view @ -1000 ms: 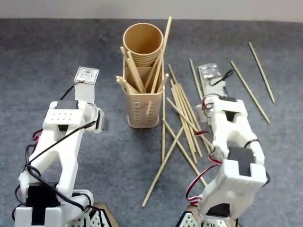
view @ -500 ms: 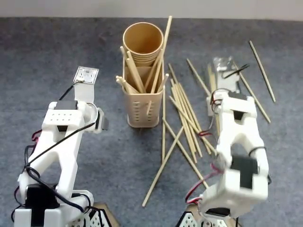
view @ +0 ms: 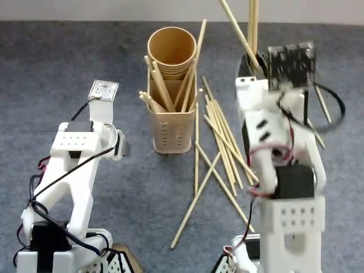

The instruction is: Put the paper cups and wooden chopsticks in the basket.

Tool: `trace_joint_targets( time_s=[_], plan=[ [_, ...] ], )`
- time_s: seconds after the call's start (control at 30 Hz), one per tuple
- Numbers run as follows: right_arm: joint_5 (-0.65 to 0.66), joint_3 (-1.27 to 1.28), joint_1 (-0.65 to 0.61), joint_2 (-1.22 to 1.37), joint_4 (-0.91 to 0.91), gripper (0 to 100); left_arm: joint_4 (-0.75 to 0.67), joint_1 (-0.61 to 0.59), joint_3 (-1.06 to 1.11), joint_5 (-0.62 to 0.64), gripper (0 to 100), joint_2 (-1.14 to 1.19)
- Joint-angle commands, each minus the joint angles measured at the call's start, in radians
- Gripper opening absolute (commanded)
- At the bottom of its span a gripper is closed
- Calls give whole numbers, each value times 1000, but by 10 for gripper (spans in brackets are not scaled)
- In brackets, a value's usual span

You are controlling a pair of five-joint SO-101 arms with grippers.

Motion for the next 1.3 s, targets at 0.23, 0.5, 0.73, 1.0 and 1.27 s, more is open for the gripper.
trace_joint_targets(
  time_s=[0.23, 0.5, 0.73, 1.0, 1.27],
  plan=[
    [-94, -25, -206, -41, -282, 5, -11, 19, -2, -6, 252, -30],
    [-204, -22, -289, 208, -453, 5, -11, 16, -2, -9, 252, -30],
    [-241, 61, -285, 269, -522, 5, -11, 15, -2, -9, 252, -30],
    [-127, 323, -308, 255, -628, 5, -9, 15, -2, -9, 252, -30],
    [-72, 506, -332, 254, -631, 7, -9, 15, -2, -9, 252, -30]
  ],
)
